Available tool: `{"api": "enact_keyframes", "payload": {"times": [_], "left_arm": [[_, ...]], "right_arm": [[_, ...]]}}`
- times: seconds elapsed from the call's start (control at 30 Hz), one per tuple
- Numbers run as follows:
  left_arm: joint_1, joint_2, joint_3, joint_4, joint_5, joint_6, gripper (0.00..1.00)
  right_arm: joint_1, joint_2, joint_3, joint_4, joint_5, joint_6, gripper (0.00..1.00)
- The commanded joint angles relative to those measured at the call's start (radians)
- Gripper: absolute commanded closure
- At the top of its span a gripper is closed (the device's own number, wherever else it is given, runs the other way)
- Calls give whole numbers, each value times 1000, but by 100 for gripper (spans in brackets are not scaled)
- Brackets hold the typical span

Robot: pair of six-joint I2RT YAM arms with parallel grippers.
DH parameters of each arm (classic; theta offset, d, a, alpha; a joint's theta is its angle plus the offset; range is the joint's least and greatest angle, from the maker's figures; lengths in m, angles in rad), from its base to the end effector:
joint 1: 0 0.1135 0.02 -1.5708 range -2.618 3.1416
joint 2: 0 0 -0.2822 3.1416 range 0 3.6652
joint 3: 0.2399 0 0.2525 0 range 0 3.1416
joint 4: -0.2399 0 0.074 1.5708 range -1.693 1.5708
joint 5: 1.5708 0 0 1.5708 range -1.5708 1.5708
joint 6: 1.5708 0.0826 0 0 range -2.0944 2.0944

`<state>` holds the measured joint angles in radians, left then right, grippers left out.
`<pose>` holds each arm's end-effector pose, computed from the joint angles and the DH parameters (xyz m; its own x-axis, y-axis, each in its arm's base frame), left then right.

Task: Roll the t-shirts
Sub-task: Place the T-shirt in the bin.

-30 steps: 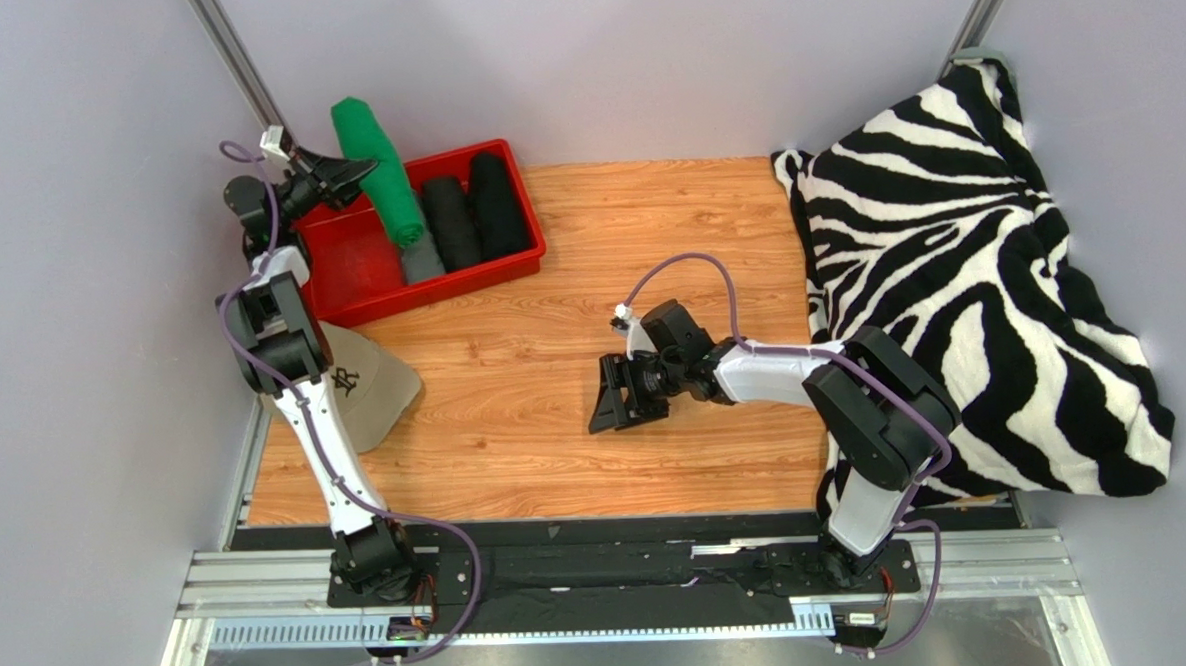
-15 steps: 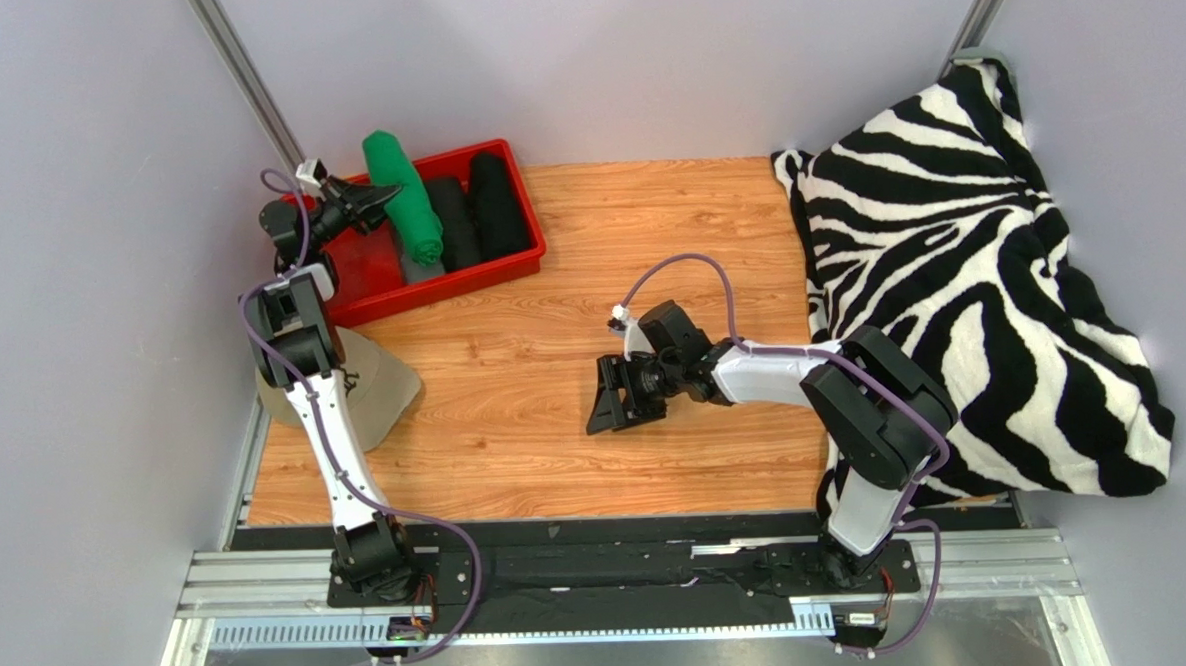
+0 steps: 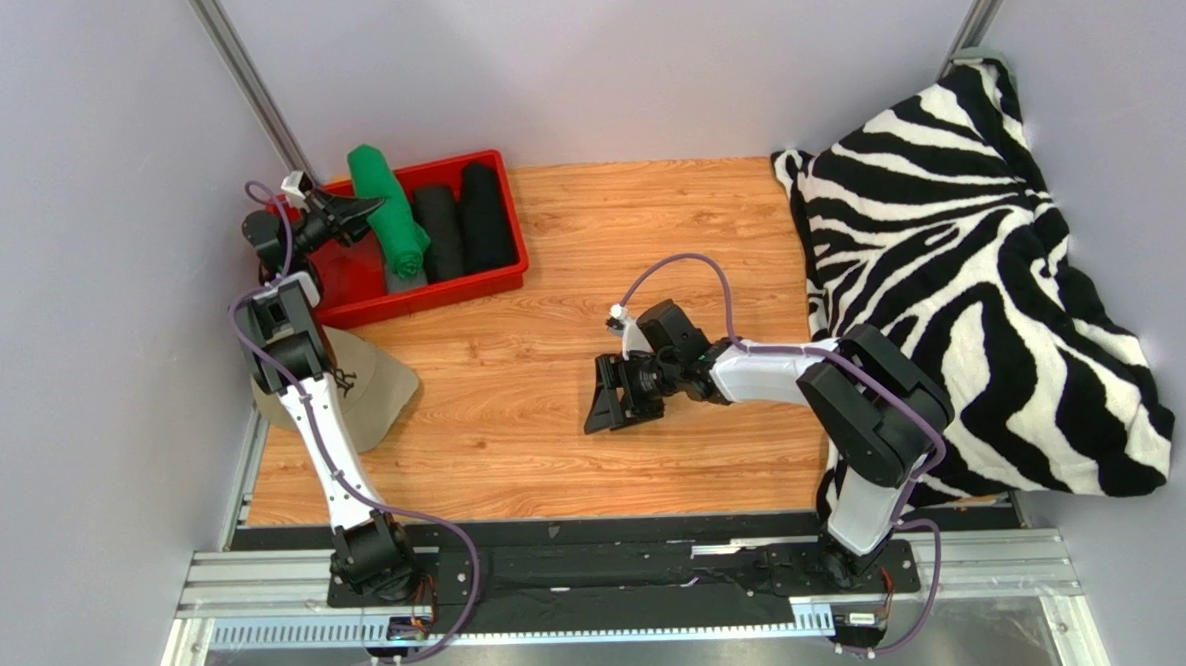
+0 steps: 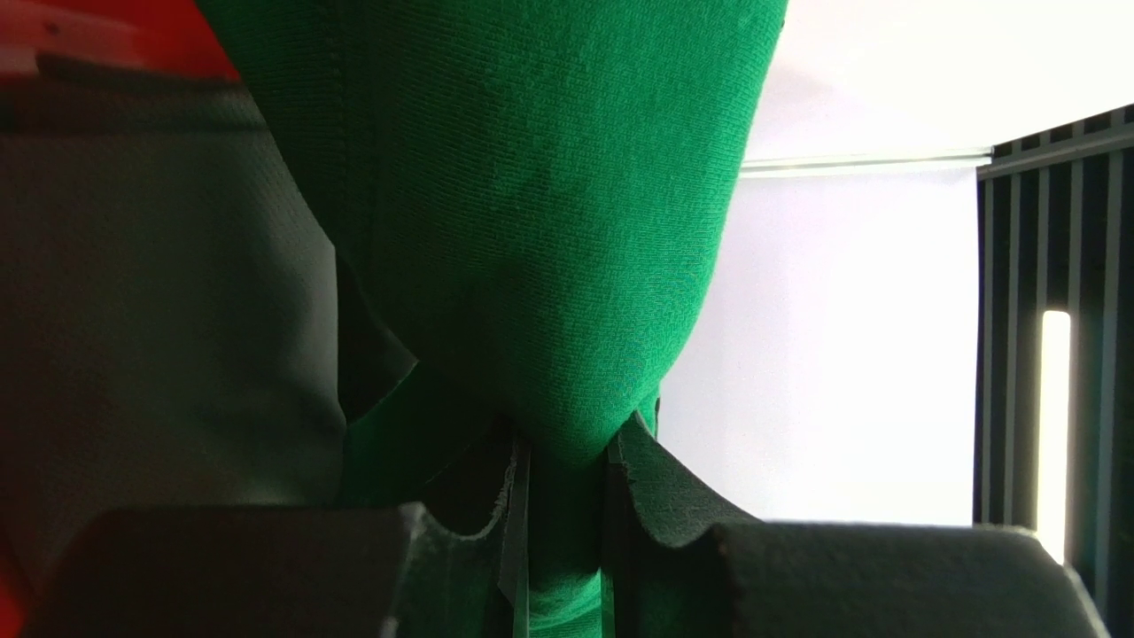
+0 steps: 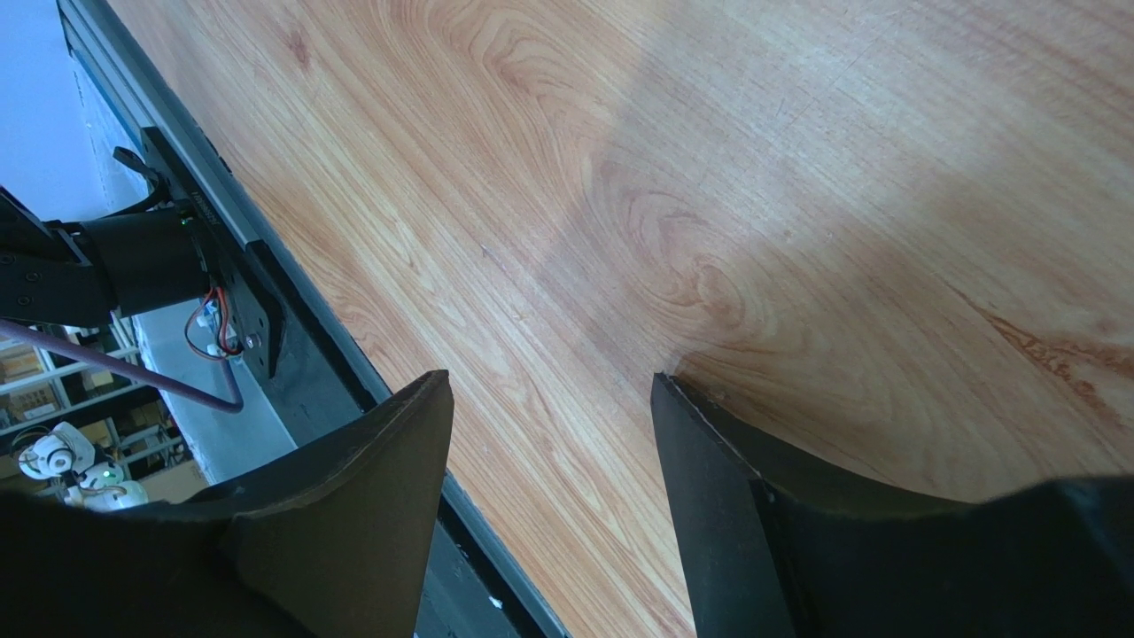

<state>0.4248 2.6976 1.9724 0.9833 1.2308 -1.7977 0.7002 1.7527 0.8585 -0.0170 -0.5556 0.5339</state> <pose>0.5755 0.1748 0.1429 -0.7276 -0.6858 -0.0170 0.0707 -0.0504 -0.9962 0.2470 0.2651 0.1234 -0.9246 -0.2137 -0.3154 -0.3765 0.6391 0.6707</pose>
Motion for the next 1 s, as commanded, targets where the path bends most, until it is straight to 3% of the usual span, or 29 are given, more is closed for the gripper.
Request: {"api": "enact_keyframes", "payload": {"times": [0.0, 0.23, 0.4, 0.57, 0.7, 0.8, 0.97], "left_arm": [[68, 21, 49, 28, 22, -9, 99], [66, -28, 26, 32, 36, 6, 99], [68, -50, -20, 23, 39, 26, 99], [66, -78, -37, 14, 45, 41, 100], [66, -99, -50, -6, 50, 64, 100], [68, -101, -46, -23, 52, 75, 100], [66, -102, -49, -44, 55, 95, 100]], "right_arm": [[9, 37, 5, -17, 45, -20, 36], [7, -4, 82, -66, 178, -17, 36], [5, 111, 483, -228, 506, -12, 35], [-39, 395, 859, -232, 658, -9, 35], [-64, 588, 1202, -241, 662, -11, 35], [-59, 692, 1354, -285, 626, -9, 35], [-41, 705, 1327, -225, 606, -18, 35]]}}
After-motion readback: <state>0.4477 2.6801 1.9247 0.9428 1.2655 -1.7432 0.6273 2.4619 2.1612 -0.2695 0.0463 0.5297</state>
